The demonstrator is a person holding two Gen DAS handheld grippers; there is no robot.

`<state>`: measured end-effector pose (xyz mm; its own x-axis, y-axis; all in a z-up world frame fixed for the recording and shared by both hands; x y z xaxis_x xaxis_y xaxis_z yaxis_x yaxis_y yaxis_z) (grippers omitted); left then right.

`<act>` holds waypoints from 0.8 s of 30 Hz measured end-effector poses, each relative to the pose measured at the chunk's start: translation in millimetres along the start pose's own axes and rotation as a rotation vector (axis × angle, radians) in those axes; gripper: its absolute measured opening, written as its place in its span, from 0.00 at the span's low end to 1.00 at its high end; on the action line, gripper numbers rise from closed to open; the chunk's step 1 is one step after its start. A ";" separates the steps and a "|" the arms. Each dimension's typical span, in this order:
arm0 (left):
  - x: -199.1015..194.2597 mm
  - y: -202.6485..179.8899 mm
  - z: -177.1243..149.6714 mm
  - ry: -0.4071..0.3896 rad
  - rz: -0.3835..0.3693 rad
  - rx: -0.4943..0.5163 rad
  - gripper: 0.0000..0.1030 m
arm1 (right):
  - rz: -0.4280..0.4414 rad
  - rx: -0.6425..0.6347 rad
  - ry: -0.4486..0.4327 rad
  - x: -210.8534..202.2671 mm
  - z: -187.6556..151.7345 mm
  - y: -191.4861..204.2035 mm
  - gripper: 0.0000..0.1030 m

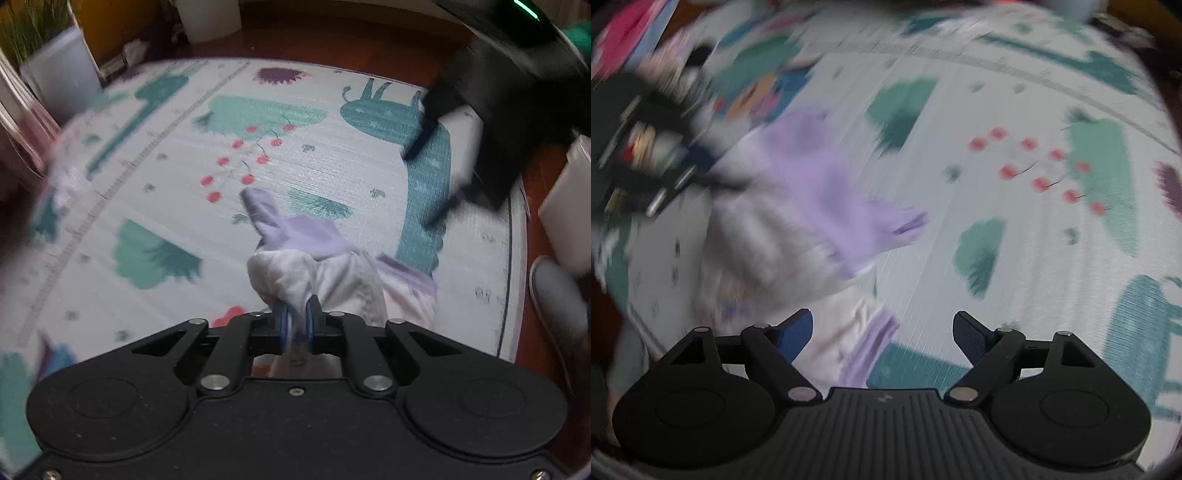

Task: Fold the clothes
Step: 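Lift the garment with the left gripper while the right gripper grasps its other lavender cuff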

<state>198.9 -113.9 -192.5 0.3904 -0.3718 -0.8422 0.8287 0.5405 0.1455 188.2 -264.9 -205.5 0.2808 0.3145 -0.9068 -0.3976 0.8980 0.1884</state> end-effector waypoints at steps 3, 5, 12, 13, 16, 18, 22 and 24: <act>-44.0 -9.7 -11.0 -0.012 0.049 0.045 0.07 | 0.011 0.087 -0.083 -36.2 24.5 3.4 0.80; -70.2 -19.7 -19.1 -0.014 0.105 0.149 0.07 | 0.024 0.011 -0.139 -60.9 36.8 23.4 0.80; -170.4 -27.4 -24.5 -0.177 0.286 0.314 0.07 | -0.107 -0.784 -0.231 -110.5 5.9 129.6 0.81; -181.8 -26.8 -26.4 -0.203 0.288 0.311 0.07 | -0.103 -0.804 -0.233 -111.6 2.5 136.3 0.81; -205.3 -22.0 -32.3 -0.237 0.369 0.383 0.07 | -0.153 -0.842 -0.269 -118.6 7.1 145.8 0.81; -219.4 -18.1 -36.1 -0.250 0.438 0.451 0.07 | -0.194 -0.875 -0.302 -126.5 12.1 152.2 0.82; -243.4 -7.6 -43.9 -0.252 0.576 0.614 0.07 | -0.253 -0.926 -0.388 -141.6 27.0 170.5 0.89; -255.5 -1.8 -44.5 -0.262 0.620 0.635 0.07 | -0.246 -0.917 -0.430 -147.6 38.1 180.5 0.89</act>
<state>79.7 13.7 -0.6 0.8516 -0.3552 -0.3855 0.4755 0.2140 0.8533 108.2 -137.5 -23.4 0.6597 0.3994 -0.6366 -0.7481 0.4303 -0.5052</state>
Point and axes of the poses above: each gripper's, at about its wrist camera, not at the fingertips, and x roughly the way its jaws point, y to its left, z to its top, the point moved 9 cm from there along x, roughly the way its jaws point, and after that the axes turned 1 degree about z, right-handed, at the moved point
